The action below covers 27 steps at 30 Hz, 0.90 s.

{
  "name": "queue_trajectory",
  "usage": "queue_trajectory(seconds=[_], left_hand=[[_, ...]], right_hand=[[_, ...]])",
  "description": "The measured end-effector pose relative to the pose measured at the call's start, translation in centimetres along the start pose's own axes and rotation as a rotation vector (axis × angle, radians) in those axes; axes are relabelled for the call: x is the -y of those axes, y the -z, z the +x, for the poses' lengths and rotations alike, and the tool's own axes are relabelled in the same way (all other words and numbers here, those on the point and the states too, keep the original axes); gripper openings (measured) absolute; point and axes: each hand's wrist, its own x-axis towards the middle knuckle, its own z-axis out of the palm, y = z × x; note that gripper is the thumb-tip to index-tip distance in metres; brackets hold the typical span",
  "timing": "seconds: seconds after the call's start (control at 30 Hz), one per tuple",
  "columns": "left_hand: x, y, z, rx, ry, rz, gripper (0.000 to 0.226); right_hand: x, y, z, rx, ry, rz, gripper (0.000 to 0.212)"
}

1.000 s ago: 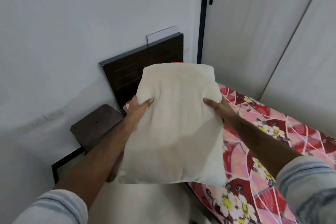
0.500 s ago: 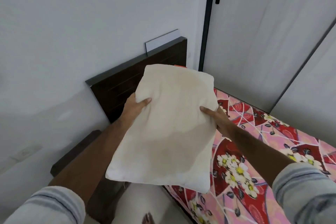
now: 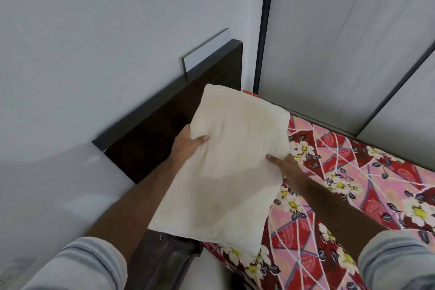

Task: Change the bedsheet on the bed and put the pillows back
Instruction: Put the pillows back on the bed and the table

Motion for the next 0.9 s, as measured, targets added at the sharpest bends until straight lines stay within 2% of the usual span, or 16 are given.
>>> queue_trajectory(seconds=[0.13,0.27,0.33,0.4,0.5,0.6,0.7,0.9], left_hand=[[0.7,-0.8,6.6,0.038,-0.01,0.155,0.053],[-0.9,-2.3,15.0,0.047,-0.086,0.344,0.046],[-1.2,-3.0,19.3,0.048,-0.113,0.469,0.055],[-1.0,-3.6,22.4,0.06,-0.099,0.645,0.072],[0.2,-4.6,24.7,0.116,-0.112,0.804,0.073],[2.7,-6.2,23.6,0.223,-0.165,0.936,0.067],[5.0,-8.0,21.9,0.317,-0.188,1.027,0.067],[5.7,-10.1,17.7,0.383,-0.277,1.089,0.065]], right_hand=[[-1.2,-2.3,5.8,-0.072,-0.133,0.067,0.052],[-0.8,-4.0,12.1,-0.14,-0.152,0.124,0.047],[-0.6,-4.3,15.7,-0.11,-0.169,0.121,0.043],[-0.1,-4.5,19.4,-0.075,-0.192,-0.038,0.029],[0.4,-4.5,24.8,0.011,-0.237,-0.435,0.03],[0.8,-4.5,27.3,0.035,-0.204,-0.681,0.055],[1.2,-4.5,27.0,0.109,-0.079,-0.863,0.064],[0.9,-2.1,24.0,0.138,0.052,-0.992,0.07]])
